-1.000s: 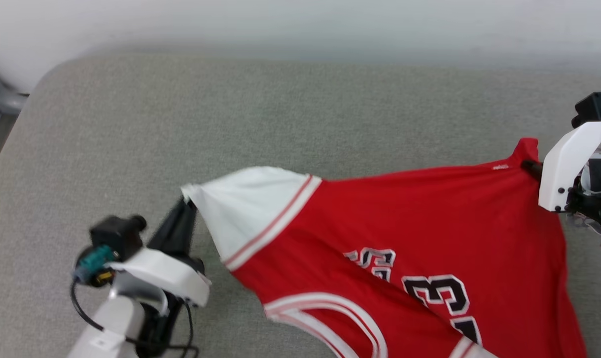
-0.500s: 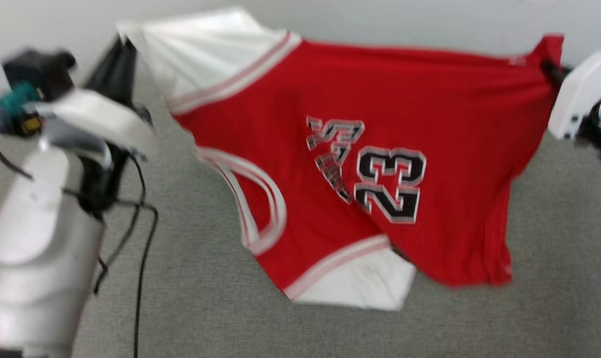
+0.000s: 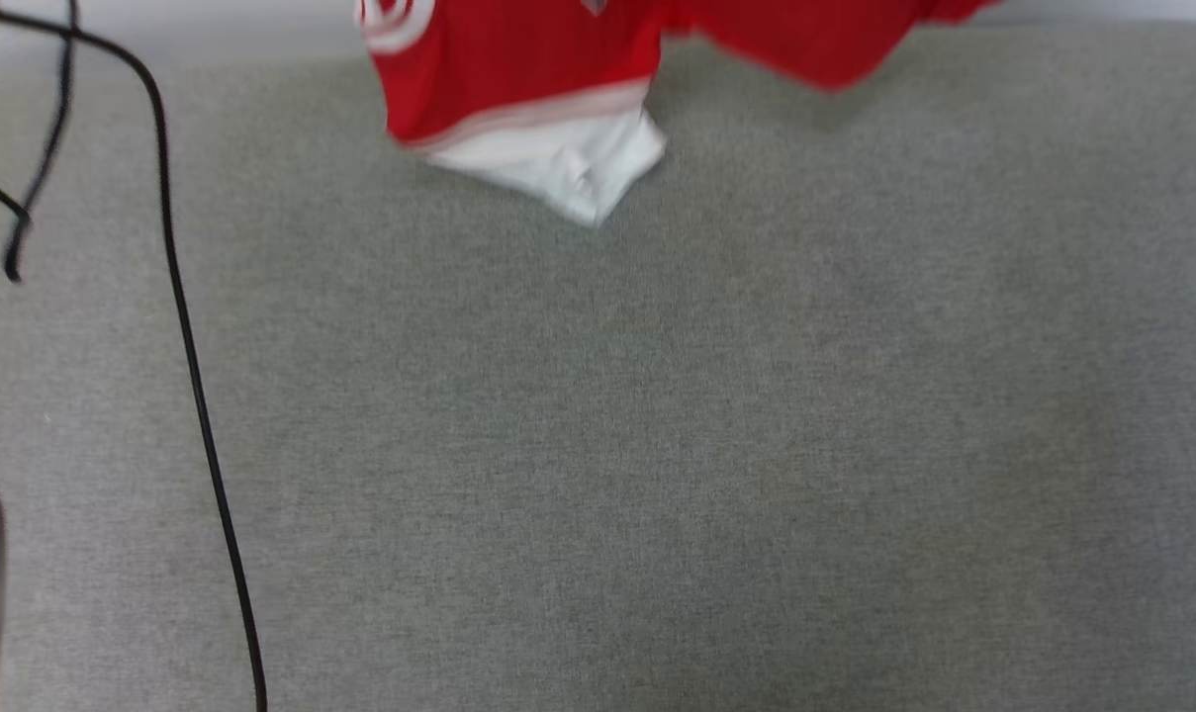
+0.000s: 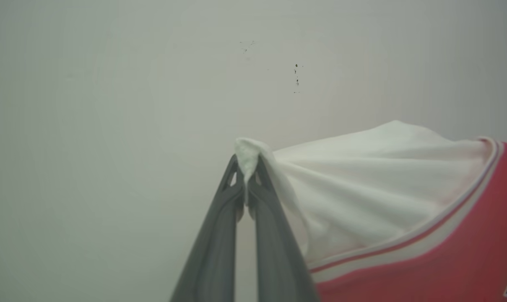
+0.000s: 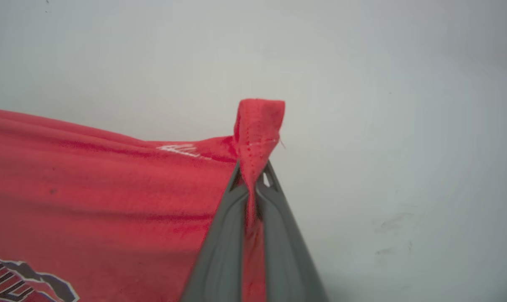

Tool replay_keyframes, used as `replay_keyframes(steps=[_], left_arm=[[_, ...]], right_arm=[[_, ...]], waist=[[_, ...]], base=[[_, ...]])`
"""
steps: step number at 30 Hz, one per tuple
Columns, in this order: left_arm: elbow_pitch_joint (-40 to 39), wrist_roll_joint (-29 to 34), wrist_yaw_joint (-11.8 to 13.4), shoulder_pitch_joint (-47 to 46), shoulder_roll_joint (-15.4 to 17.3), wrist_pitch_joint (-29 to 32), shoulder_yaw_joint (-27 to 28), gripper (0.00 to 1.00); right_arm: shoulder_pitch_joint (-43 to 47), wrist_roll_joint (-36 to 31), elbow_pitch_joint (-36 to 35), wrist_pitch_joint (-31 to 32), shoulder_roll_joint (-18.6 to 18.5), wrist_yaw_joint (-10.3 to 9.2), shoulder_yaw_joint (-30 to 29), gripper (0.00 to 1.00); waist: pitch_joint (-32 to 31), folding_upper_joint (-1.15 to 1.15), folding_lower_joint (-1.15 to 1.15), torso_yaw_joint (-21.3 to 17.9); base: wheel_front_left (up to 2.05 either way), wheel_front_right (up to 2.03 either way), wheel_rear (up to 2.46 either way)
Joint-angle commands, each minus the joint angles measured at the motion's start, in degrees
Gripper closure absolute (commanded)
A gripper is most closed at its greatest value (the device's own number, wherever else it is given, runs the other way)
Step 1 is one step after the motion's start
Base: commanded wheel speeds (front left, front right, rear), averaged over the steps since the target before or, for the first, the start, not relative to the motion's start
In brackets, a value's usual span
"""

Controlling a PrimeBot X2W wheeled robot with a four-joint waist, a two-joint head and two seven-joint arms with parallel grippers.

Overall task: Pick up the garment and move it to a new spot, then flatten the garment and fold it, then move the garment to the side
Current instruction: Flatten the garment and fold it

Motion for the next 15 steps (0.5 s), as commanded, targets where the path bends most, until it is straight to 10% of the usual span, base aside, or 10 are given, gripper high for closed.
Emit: replay_keyframes(steps=[1, 15], left_arm=[[1.8, 0.4, 0.0, -2.7, 1.4, -0.9, 0.5, 1.00], [14.4, -1.5, -2.3, -12.0, -0.5, -4.5, -0.7, 1.00]], right_arm=[[-2.5, -1.5, 0.9, -1.9, -0.4, -0.18, -0.8, 1.00], [-12.7, -6.7, 12.5, -10.2, 4.5, -0.16, -2.8, 1.00]], waist=[[3.0, 0.00, -0.01, 0.0], [13.3, 0.00, -0.01, 1.6]], base=[[0.00, 0.00, 0.00], [0.00, 0.00, 0.00]])
